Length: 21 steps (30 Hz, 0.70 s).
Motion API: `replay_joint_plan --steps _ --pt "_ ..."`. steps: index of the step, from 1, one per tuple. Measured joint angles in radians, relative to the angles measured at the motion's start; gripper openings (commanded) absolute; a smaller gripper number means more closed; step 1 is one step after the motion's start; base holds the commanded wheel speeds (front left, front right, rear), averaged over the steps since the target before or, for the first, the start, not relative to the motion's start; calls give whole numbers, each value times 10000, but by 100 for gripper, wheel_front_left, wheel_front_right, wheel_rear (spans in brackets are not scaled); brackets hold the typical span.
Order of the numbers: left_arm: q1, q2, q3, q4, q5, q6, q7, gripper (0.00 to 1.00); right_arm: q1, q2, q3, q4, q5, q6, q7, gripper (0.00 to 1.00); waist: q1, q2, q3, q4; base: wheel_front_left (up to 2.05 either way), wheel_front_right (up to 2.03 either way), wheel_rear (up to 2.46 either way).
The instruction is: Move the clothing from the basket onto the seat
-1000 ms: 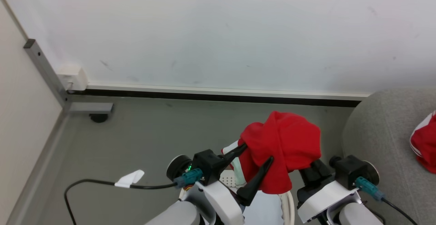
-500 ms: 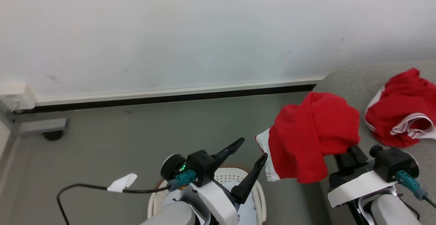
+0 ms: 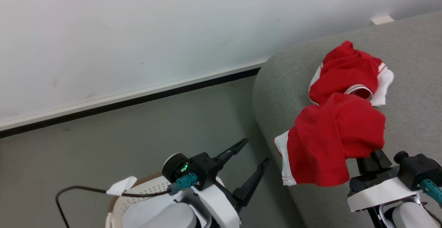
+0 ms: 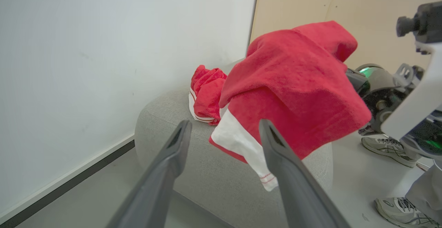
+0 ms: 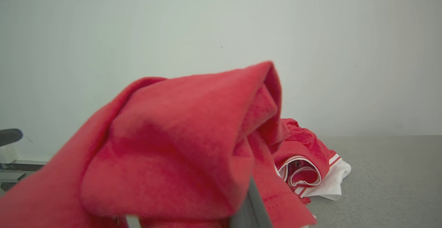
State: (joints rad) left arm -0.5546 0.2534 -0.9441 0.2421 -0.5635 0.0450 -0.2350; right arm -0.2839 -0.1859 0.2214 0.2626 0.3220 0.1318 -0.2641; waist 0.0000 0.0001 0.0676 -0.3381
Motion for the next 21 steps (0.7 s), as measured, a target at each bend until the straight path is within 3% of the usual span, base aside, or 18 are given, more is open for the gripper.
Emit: replay_joint_plan --steps 9,21 --pt "4 -4 -73 58 19 17 -56 100 203 67 -182 -278 -98 0 0 0 0 0 198 -900 0 0 0" --pt "-148 -58 -119 96 92 -15 -130 100 -199 -543 -715 -376 -44 0 0 0 0 0 491 -790 0 0 0"
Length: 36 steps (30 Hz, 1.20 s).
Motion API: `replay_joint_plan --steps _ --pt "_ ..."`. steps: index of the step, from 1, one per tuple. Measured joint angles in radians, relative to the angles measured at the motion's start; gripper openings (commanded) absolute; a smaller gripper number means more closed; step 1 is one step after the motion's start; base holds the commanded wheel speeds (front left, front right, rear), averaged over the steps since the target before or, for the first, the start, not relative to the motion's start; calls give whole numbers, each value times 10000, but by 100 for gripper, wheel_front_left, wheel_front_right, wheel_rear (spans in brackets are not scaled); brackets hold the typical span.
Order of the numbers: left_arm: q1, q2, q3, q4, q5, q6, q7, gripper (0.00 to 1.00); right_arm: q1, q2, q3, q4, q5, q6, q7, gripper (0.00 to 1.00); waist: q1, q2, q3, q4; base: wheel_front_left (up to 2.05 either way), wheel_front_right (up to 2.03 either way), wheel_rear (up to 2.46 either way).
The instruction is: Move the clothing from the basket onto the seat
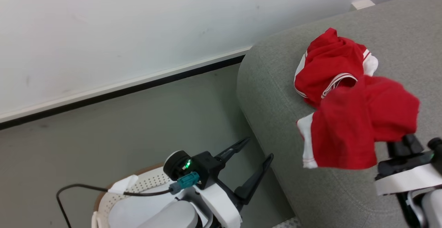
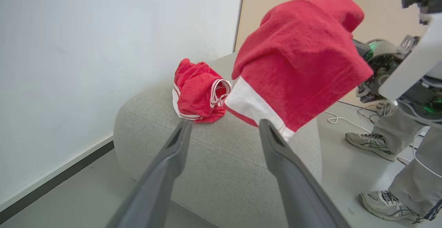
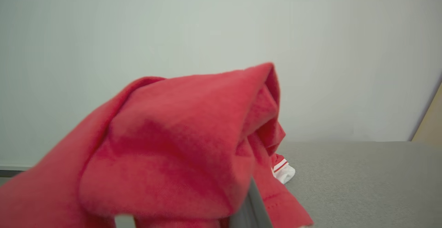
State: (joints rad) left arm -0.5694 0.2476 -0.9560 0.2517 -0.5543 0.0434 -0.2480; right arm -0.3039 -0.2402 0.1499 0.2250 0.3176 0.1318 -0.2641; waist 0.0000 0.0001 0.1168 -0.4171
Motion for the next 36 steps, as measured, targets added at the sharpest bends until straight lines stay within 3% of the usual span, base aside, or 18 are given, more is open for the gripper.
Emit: replay_joint_plan --steps 10,20,30,36 --pt "-418 234 -13 -171 127 -27 192 100 -1407 -1546 -1127 397 219 0 0 0 0 0 959 447 0 0 0" --pt "-914 723 65 -675 374 19 537 100 -3307 -3152 -1308 2694 817 0 247 0 2 0 2553 966 0 0 0" --pt "-1462 1053 196 -951 522 54 663 100 -5247 -3971 42 5095 686 2 1492 0 2 0 3970 1550 0 0 0" --pt "-1499 1108 249 -851 514 44 593 100 -5477 -4219 1778 6282 1122 2 3327 0 1 0 4255 1827 0 0 0"
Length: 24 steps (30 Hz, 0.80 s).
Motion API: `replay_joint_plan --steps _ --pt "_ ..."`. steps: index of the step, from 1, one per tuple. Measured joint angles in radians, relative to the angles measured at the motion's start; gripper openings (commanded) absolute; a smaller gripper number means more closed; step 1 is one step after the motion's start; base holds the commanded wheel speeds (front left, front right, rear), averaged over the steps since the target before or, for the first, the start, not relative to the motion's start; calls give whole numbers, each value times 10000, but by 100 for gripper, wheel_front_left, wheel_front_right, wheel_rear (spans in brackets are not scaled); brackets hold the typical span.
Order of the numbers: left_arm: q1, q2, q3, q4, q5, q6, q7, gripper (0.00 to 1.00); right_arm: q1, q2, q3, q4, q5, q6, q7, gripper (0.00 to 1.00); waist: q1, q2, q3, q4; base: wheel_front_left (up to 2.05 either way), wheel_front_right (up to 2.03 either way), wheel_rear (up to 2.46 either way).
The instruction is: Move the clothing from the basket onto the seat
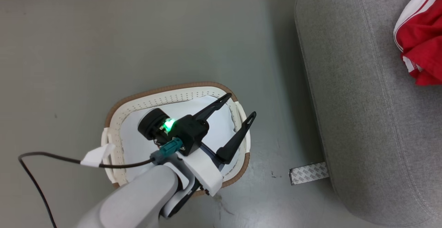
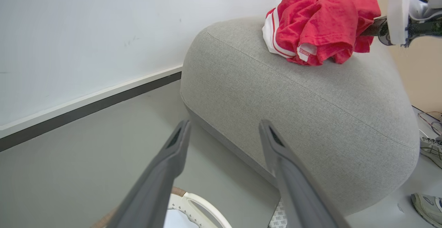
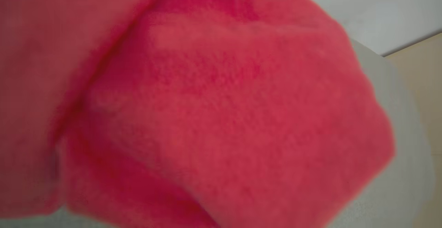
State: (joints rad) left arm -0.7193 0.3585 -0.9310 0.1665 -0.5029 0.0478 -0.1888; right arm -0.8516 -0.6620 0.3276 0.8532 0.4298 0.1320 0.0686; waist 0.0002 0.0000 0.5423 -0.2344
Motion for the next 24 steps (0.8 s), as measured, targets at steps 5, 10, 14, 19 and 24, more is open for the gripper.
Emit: replay_joint_plan --steps 5,10,14,19,24 --pt "1 -31 50 151 -98 0 -127 100 -89 -159 782 203 754 0 481 23 -1 0 -139 1 0 0 0" --pt "14 -71 81 332 -176 0 -222 100 -79 -328 1666 146 1329 0 579 100 -1 0 -459 -48 0 0 0" --pt "174 -138 109 537 -272 6 -330 100 136 -562 2539 -226 2004 0 832 100 -1 0 -887 -108 0 0 0" --pt "576 -178 209 782 -560 67 -443 100 682 -1126 3716 -1131 3035 -2 1475 100 -2 0 -1623 -180 0 0 0" --pt "1072 -180 389 911 -771 230 -593 100 967 -1979 4345 -2111 3777 -2 1870 100 -3 0 -2473 -206 0 0 0"
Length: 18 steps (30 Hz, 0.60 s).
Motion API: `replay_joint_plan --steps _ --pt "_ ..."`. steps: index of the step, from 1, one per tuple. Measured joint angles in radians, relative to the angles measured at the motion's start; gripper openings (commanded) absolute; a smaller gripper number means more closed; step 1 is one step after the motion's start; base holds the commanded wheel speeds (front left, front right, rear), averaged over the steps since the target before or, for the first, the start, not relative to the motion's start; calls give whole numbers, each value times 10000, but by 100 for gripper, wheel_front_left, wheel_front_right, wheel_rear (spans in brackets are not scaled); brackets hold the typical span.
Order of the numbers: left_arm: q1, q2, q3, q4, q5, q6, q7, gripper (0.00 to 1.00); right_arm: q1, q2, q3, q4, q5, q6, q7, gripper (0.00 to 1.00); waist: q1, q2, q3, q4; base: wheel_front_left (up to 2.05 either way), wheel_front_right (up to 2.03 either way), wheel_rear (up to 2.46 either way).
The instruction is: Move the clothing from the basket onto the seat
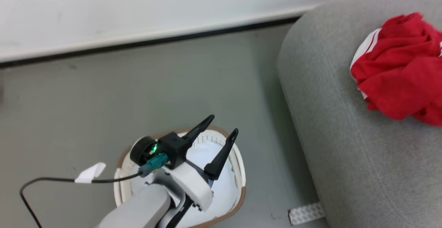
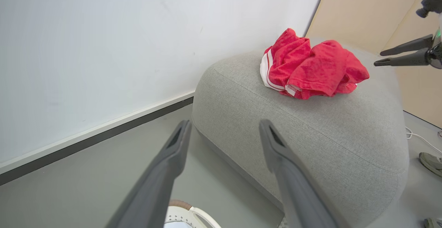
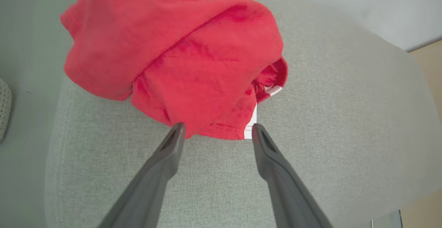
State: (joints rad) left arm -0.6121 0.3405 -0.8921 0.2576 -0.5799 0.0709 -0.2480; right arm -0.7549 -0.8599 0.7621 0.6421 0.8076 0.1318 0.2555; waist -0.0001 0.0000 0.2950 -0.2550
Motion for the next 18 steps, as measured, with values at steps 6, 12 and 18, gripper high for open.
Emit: replay_joint_plan --steps 6,12,18 --pt "546 96 504 -6 -194 272 -90 100 200 -437 -433 -846 221 0 -579 100 -1 0 -968 133 0 0 0" --pt "1104 405 1471 -197 -437 725 -153 100 613 17 -1317 -1582 -155 0 -1848 100 -2 0 -1771 492 0 0 0" --pt "1948 721 2786 -748 -460 1103 -161 100 1418 917 -2437 -2370 -652 2 -2947 100 -1 0 -2271 1037 0 0 0"
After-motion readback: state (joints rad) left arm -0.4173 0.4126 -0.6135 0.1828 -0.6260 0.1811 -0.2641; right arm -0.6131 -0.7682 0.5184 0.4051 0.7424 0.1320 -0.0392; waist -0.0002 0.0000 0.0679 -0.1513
